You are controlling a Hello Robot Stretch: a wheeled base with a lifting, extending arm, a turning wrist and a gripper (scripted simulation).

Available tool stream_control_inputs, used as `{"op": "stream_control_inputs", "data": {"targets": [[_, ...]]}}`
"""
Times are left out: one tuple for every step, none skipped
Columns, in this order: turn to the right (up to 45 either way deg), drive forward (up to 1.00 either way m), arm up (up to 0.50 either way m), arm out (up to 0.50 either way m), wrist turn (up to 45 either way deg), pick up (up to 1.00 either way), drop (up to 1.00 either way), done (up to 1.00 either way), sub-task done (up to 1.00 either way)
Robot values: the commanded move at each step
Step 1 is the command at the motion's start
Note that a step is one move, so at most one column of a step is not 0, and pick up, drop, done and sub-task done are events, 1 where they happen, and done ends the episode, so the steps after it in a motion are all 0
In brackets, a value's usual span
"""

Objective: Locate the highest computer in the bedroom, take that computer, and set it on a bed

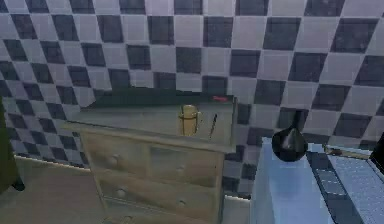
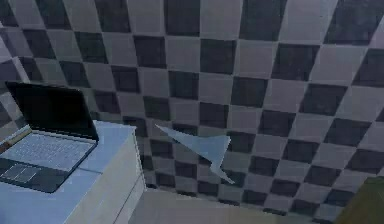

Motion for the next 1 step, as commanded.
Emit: {"op": "stream_control_inputs", "data": {"targets": [[-39.0,0.0,0.0,0.0,0.0,0.0,0.0,0.0,0.0]]}}
